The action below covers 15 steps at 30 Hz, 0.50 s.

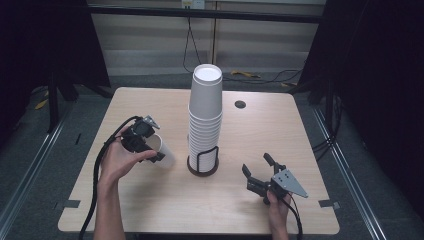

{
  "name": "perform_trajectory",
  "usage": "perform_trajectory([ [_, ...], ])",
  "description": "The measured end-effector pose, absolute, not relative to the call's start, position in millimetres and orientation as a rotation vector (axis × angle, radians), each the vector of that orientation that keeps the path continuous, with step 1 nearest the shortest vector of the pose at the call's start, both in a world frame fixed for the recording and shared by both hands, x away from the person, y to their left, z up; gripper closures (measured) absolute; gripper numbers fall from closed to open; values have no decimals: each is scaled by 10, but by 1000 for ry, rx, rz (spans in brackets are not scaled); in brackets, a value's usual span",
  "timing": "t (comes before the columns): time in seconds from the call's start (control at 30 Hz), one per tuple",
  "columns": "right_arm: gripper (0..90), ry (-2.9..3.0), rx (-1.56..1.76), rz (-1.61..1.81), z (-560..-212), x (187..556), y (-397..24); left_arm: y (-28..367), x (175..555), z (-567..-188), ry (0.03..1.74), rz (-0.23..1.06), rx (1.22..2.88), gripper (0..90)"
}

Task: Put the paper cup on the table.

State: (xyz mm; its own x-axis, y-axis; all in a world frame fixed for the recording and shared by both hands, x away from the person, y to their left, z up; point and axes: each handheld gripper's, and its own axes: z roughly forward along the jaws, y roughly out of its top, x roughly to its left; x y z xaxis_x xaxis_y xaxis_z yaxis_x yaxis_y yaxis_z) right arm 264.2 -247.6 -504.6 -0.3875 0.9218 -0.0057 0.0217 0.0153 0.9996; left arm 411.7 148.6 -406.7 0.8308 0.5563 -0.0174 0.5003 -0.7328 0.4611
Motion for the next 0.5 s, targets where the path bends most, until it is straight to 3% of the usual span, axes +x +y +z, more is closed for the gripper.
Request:
perform_trajectory([
  [0.5, 138, 1518, 1007, 1474, -5046, 2641, -2476, 1241, 4170, -4168, 700, 245, 2540, 38],
])
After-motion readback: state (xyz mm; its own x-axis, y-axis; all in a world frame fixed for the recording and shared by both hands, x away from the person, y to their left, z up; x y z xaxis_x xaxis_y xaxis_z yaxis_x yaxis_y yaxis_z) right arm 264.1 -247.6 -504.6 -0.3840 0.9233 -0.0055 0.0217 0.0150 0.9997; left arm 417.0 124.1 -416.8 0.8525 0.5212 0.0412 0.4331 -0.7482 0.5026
